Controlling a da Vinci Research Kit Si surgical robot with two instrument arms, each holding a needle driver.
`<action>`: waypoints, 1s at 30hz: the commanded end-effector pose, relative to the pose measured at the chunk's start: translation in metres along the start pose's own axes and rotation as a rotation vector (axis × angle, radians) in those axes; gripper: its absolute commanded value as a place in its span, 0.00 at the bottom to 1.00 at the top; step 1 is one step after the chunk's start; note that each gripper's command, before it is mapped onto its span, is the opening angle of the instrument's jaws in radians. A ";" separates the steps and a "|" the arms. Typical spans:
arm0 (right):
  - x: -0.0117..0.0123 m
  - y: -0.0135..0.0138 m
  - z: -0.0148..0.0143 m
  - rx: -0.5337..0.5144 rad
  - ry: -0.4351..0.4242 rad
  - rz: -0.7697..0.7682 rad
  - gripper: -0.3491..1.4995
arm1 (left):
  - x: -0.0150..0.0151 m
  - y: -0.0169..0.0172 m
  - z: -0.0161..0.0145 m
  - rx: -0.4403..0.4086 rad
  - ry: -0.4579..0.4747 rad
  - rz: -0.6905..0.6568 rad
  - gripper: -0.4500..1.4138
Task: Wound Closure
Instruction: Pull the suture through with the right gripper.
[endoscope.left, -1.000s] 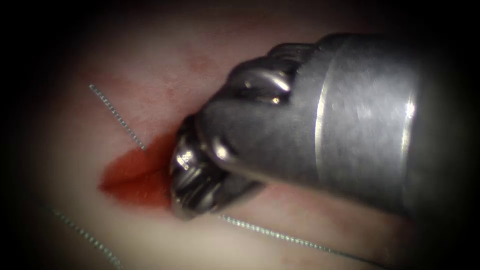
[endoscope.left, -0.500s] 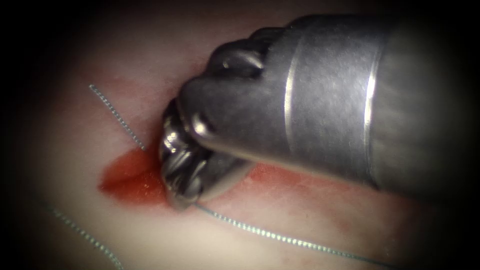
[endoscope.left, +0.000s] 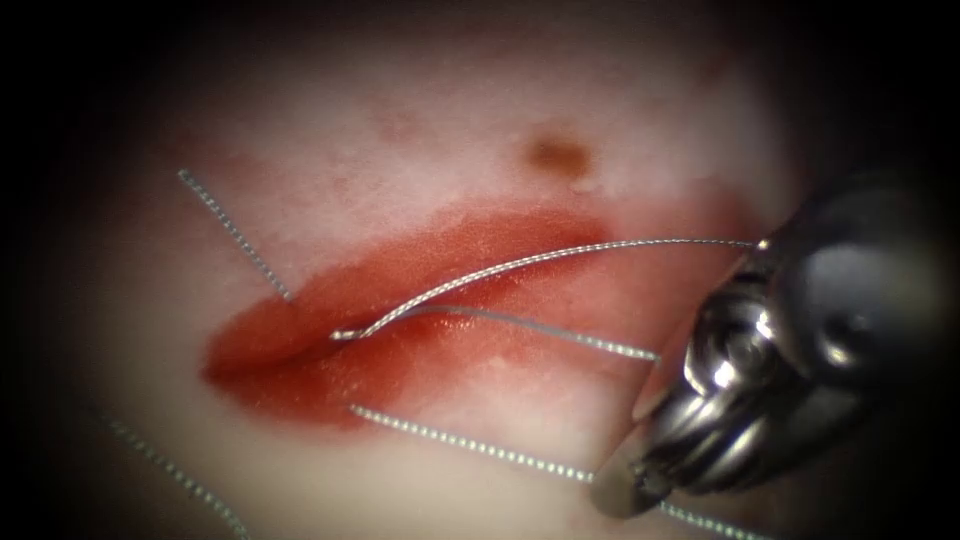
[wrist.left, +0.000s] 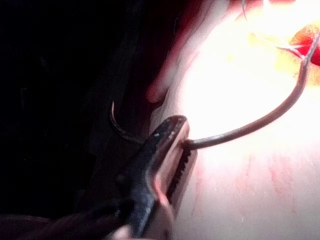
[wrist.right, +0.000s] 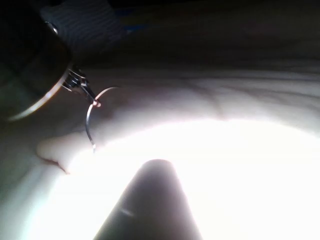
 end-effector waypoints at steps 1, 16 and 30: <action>-0.0011 0.0007 -0.0006 -0.005 0.006 0.017 0.00 | -0.0013 -0.0003 0.0000 0.002 -0.006 0.006 0.00; -0.0131 0.0080 -0.0031 -0.030 -0.017 0.151 0.00 | -0.0012 -0.0003 0.0001 -0.001 -0.004 0.006 0.00; -0.0062 0.0022 -0.0053 -0.073 0.199 0.078 0.85 | -0.0012 -0.0003 0.0001 -0.001 -0.005 0.006 0.00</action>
